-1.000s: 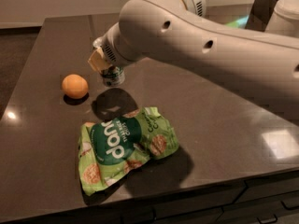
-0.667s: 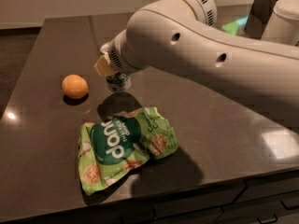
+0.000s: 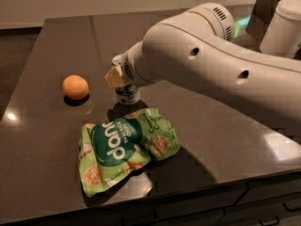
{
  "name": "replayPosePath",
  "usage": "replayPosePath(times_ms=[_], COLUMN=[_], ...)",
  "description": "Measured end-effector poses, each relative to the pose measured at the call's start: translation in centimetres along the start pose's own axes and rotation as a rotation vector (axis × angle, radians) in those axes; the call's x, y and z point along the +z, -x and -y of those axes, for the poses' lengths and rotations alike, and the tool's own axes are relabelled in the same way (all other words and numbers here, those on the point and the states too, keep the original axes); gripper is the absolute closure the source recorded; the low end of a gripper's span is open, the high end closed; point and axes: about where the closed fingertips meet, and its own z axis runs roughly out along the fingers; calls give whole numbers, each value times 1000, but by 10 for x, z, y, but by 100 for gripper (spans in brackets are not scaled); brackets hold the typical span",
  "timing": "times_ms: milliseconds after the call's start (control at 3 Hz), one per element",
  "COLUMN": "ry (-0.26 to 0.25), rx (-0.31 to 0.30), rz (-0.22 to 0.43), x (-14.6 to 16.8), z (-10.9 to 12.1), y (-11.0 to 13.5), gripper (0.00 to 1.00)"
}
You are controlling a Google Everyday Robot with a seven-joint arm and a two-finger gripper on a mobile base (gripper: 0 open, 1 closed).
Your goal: Move 7up can near green rice chip bag
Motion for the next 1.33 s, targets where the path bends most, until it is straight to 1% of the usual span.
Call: replayPosePath(times_ms=[333, 667, 1000, 1333], ry=[-10, -19, -25, -27], rx=[19, 30, 31, 31], rz=[-21, -30, -32, -27], x=[-5, -7, -8, -8], z=[0, 0, 2, 3], y=[-14, -24, -31, -32], gripper=[84, 61, 30, 7])
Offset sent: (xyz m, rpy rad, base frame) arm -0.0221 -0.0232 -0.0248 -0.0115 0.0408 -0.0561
